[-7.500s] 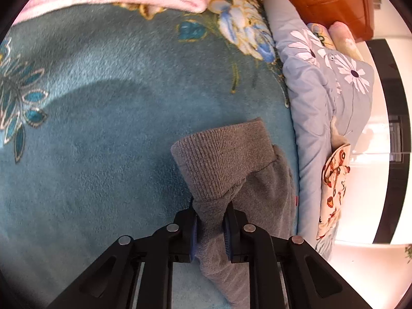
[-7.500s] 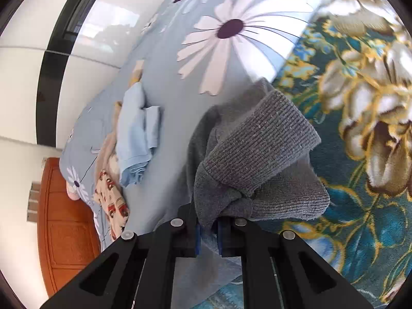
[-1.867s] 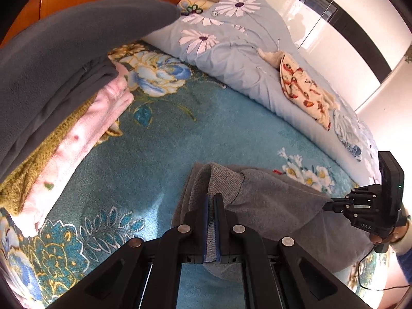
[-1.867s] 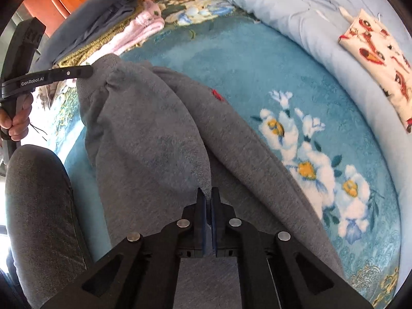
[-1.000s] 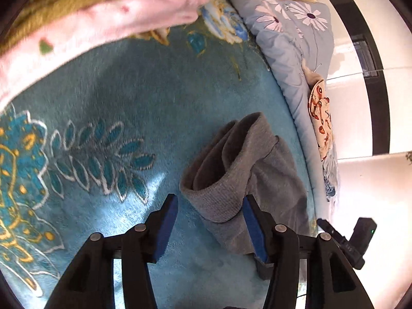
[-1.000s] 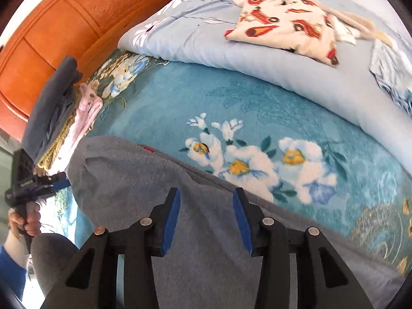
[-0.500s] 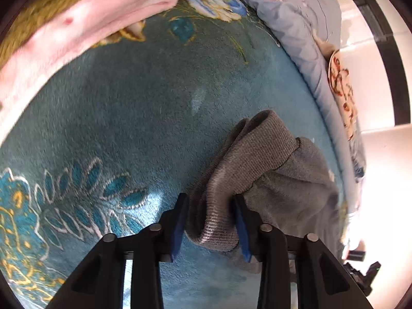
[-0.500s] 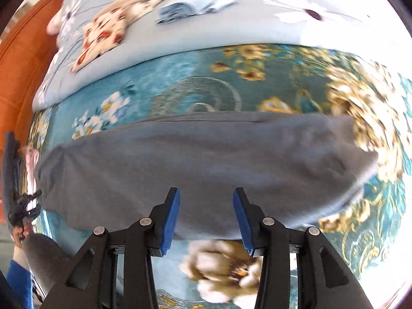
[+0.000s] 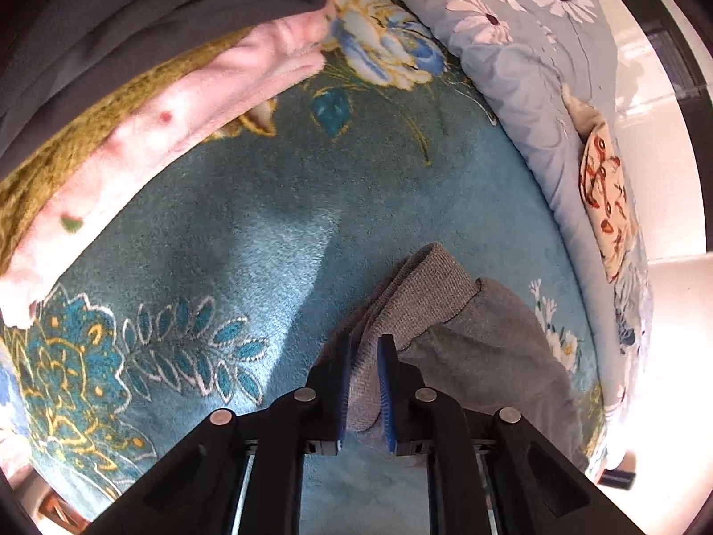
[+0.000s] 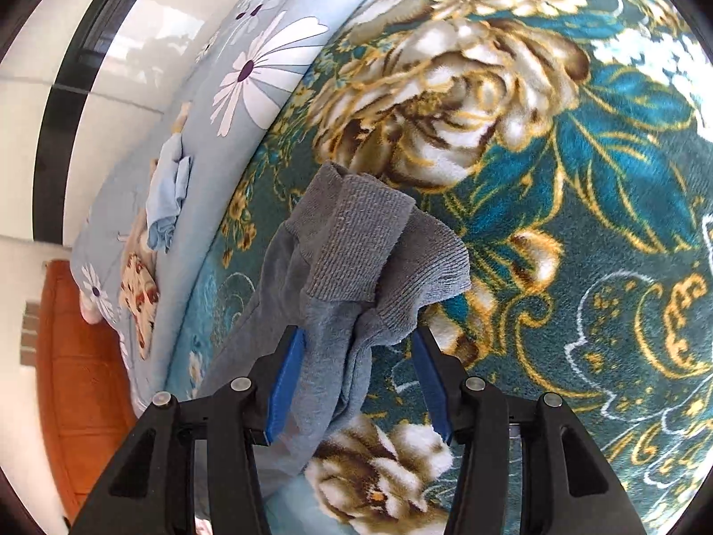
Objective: Fold clothes
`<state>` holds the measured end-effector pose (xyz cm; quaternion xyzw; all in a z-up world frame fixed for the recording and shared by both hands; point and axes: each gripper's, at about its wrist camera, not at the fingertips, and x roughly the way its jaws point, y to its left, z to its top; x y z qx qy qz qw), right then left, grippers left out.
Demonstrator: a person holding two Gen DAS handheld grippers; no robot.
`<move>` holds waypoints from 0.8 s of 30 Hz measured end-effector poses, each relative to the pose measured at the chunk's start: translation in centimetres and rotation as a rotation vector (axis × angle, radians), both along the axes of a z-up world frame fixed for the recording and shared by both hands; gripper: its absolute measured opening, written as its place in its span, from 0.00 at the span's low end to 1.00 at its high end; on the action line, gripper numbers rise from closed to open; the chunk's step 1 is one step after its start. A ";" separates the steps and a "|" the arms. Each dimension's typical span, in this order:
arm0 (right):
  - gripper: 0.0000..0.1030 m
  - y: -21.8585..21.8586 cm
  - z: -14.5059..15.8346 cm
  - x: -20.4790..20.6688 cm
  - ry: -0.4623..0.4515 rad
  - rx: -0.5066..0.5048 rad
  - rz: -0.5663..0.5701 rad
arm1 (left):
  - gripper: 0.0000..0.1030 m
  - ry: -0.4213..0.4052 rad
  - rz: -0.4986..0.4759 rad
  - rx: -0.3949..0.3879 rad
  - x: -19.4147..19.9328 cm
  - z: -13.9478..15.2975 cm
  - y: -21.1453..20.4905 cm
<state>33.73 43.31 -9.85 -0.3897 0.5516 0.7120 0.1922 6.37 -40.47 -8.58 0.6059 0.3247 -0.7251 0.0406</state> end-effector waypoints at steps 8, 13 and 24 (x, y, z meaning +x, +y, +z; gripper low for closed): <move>0.62 0.2 -1.1 -0.8 0.095 -0.070 -0.048 | 0.42 0.154 0.133 -0.024 2.2 6.2 3.4; 0.69 -0.1 -0.5 -1.1 0.085 -0.039 -0.041 | 0.46 0.234 -0.116 0.144 0.9 6.0 16.5; 0.66 2.2 -2.6 -0.4 0.012 -0.126 -0.226 | 0.46 -0.004 -0.434 0.202 6.7 -2.0 33.2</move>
